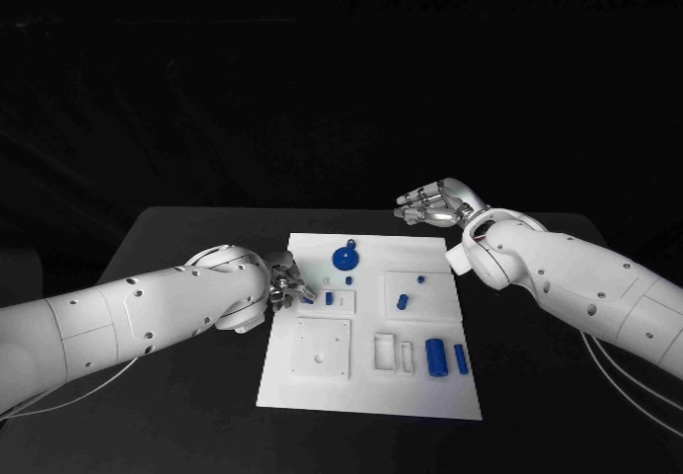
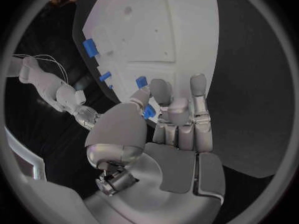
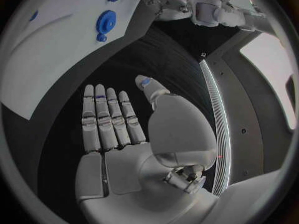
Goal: Assemble the parts on the task board
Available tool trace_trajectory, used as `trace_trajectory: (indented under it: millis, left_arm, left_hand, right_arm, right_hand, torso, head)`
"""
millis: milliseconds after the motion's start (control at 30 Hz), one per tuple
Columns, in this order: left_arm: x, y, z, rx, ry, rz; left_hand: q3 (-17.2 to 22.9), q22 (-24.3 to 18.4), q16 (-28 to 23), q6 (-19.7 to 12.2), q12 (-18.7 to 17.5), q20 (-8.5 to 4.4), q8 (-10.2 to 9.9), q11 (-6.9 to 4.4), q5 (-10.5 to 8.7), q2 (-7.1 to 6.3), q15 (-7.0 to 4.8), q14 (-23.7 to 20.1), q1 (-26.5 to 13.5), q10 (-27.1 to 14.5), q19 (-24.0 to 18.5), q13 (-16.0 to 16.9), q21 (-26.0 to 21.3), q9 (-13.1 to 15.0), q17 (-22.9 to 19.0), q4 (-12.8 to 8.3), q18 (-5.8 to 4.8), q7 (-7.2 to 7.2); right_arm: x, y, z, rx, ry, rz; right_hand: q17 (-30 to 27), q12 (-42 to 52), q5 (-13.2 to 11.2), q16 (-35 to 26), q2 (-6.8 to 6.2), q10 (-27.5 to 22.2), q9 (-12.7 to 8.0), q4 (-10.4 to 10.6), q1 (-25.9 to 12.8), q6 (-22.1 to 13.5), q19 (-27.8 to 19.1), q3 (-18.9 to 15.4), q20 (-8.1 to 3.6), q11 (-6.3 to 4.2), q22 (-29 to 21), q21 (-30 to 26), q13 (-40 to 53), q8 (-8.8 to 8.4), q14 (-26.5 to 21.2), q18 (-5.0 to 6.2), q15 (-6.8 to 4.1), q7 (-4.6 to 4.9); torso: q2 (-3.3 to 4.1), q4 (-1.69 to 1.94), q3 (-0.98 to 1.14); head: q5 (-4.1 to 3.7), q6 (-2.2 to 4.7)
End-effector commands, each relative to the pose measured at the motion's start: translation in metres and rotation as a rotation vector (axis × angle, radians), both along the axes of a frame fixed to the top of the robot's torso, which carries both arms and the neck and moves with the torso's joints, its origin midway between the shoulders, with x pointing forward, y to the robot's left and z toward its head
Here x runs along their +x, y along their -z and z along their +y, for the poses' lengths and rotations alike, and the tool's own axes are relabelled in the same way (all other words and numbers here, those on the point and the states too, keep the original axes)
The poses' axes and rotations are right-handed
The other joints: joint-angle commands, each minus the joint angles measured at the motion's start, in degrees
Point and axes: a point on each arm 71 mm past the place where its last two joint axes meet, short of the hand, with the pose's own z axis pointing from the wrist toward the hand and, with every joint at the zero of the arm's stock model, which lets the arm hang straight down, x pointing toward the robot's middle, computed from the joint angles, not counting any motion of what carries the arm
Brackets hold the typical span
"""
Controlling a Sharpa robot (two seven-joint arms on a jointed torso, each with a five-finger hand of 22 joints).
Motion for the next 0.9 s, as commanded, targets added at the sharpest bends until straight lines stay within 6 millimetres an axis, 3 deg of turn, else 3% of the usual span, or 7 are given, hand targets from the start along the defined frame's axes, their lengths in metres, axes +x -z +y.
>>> trace_trajectory:
  millis: [33,467,900]
  left_arm:
    - [-0.0098,0.0182,-0.0028,0.050,0.039,0.082]
    - [-0.0099,0.0178,-0.0065,0.045,0.047,0.077]
    - [-0.0084,0.0161,-0.0083,0.042,0.045,0.068]
  left_hand:
    - [-1.71,0.98,0.29,11.91,0.43,0.53,0.43,-1.86,-3.49,-0.24,0.10,0.35,0.74,0.82,0.14,0.38,0.09,-0.04,0.14,1.02,0.79,-7.69]
    - [-4.86,1.00,0.14,11.90,0.12,0.73,0.65,-1.89,-5.40,-1.04,0.10,0.34,1.24,0.83,0.27,1.10,-0.19,-0.39,0.09,4.09,0.96,-7.79]
    - [-6.00,1.00,0.08,11.95,0.09,0.75,0.80,-1.90,-6.70,-1.50,0.08,0.33,1.21,0.83,0.32,1.22,-0.32,-0.41,0.06,5.62,0.97,-7.84]
  right_arm:
    - [-0.0004,-0.0001,0.0018,0.001,-0.016,-0.003]
    - [-0.0004,0.0000,0.0022,0.001,-0.017,-0.003]
    - [-0.0006,-0.0001,0.0021,0.001,-0.016,-0.003]
  right_hand:
    - [-0.07,-0.18,0.20,-0.26,0.03,-0.36,-0.08,0.03,0.03,-0.24,-0.28,0.21,-0.04,0.00,-0.06,0.25,-0.06,0.07,-0.35,0.98,-0.08,-0.08]
    - [-0.07,-0.18,0.20,-0.26,0.03,-0.36,-0.08,0.03,0.03,-0.24,-0.28,0.21,-0.04,0.00,-0.06,0.25,-0.06,0.07,-0.35,0.98,-0.08,-0.08]
    - [-0.07,-0.18,0.20,-0.26,0.03,-0.36,-0.08,0.03,0.03,-0.24,-0.28,0.21,-0.04,0.00,-0.06,0.25,-0.06,0.07,-0.35,0.98,-0.08,-0.08]
  torso:
    - [0.00,-0.04,0.00]
    - [-0.02,0.05,-0.01]
    - [0.05,-0.15,0.09]
  head:
    - [0.05,0.04]
    - [0.01,0.16]
    - [0.11,0.20]
